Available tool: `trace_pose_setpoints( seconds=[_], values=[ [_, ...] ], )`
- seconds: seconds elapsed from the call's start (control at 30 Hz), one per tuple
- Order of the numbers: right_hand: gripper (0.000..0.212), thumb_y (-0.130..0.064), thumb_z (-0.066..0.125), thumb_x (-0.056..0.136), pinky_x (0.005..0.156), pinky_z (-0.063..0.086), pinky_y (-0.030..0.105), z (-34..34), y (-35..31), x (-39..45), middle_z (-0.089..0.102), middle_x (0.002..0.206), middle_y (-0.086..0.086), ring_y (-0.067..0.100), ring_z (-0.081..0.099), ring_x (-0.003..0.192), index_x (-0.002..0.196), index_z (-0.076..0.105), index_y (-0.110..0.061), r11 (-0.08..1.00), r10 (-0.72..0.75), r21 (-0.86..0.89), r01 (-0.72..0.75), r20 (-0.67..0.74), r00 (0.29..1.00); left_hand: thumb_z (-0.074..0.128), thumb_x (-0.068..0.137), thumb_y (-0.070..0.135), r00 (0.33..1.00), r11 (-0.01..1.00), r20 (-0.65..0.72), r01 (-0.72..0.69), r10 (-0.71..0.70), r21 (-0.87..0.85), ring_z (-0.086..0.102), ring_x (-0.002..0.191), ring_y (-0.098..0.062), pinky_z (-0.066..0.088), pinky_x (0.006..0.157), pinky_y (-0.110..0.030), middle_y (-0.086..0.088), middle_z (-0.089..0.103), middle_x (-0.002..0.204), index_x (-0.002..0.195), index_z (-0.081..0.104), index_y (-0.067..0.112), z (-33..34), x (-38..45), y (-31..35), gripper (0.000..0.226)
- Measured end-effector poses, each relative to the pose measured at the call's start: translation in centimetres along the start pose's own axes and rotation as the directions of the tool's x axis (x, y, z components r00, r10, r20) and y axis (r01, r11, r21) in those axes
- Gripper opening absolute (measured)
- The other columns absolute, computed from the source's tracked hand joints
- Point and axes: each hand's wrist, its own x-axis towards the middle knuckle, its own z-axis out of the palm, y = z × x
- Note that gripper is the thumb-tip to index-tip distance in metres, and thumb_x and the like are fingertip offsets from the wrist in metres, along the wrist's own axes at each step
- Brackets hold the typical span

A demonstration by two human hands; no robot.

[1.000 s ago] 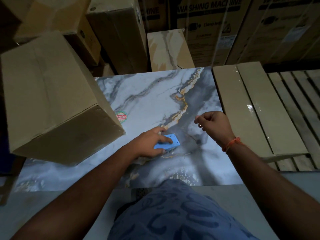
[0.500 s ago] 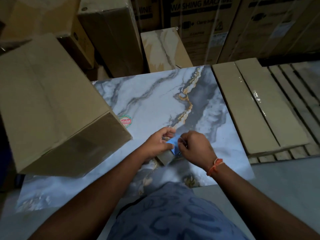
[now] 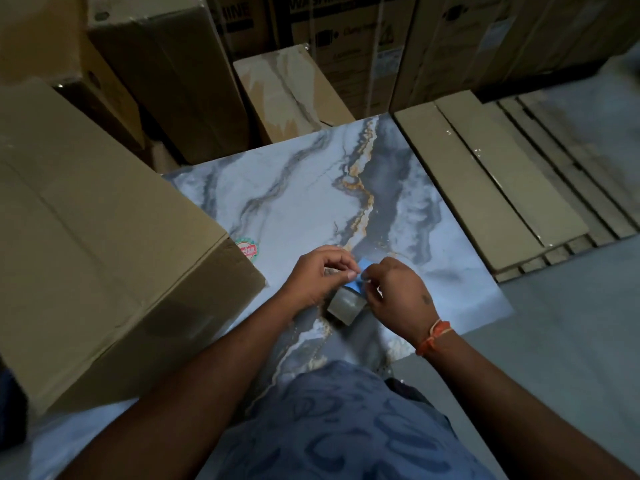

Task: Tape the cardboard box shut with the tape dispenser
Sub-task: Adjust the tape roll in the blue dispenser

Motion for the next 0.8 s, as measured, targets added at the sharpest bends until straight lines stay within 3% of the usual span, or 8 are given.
trace_pose_setpoints(
  seconds=[0.13,0.23,0.33,0.5,0.7,0.8],
  values=[
    [0.043,-0.016,0.07,0.08,0.083,0.051,0.036,0.5,-0.4,-0.8,0.061,0.103,0.009,0.026,0.061,0.093,0.123,0.063,-0.012,0.986,0.152,0.087,-0.14,-0.158,0.976,0.072,0.089,0.026,1.0,1.0,-0.004,-0.004,0.004,0.002,0.071,0.098,-0.017,0.056,0.095,-0.044,0.004,0.076,0.106,0.09,0.077,0.021,0.1,0.8,0.3,0.007],
    [0.056,-0.018,0.076,0.079,0.079,0.047,0.024,0.5,-0.4,-1.3,0.062,0.109,-0.001,0.012,0.059,0.093,0.132,0.056,-0.017,0.917,0.323,0.32,-0.238,-0.246,0.914,0.072,0.092,0.027,0.999,0.999,-0.017,0.044,-0.044,-0.018,0.071,0.093,-0.015,0.055,0.096,-0.044,0.0,0.078,0.099,0.094,0.076,0.016,0.1,1.4,0.7,0.012],
    [0.05,-0.02,0.077,0.082,0.069,0.047,0.017,0.5,-0.7,-1.5,0.07,0.098,-0.01,0.002,0.064,0.089,0.128,0.057,-0.023,0.811,0.448,0.504,-0.297,-0.209,0.869,0.071,0.094,0.024,0.998,0.998,0.001,0.062,-0.062,-0.031,0.067,0.087,-0.011,0.055,0.094,-0.041,-0.002,0.077,0.094,0.096,0.075,0.013,0.0,1.8,0.8,0.012],
    [0.035,-0.015,0.073,0.086,0.067,0.045,0.009,0.8,-0.9,-1.2,0.074,0.079,-0.006,0.002,0.068,0.077,0.116,0.059,-0.022,0.692,0.568,0.649,-0.317,-0.218,0.793,0.072,0.095,0.024,0.995,0.995,0.012,0.1,-0.099,-0.023,0.064,0.083,-0.009,0.052,0.085,-0.029,-0.001,0.078,0.093,0.096,0.076,0.015,0.2,2.0,1.1,0.01],
    [0.029,-0.005,0.068,0.088,0.059,0.048,0.014,1.0,-0.8,-1.3,0.066,0.069,0.005,0.009,0.06,0.06,0.111,0.052,-0.012,0.512,0.621,0.8,-0.312,-0.093,0.779,0.074,0.088,0.039,0.966,0.971,-0.104,0.231,-0.235,-0.055,0.071,0.089,-0.018,0.058,0.082,-0.034,0.002,0.079,0.095,0.087,0.079,0.027,0.0,2.2,0.9,0.014],
    [0.029,-0.004,0.068,0.086,0.068,0.049,0.019,1.3,-0.5,-1.3,0.066,0.079,0.002,0.009,0.06,0.07,0.11,0.053,-0.012,0.496,0.617,0.805,-0.327,-0.062,0.784,0.074,0.08,0.046,0.964,0.966,-0.088,0.244,-0.251,-0.082,0.073,0.096,-0.024,0.06,0.086,-0.04,0.003,0.079,0.095,0.082,0.079,0.03,-0.1,2.0,1.0,0.017]
  ],
)
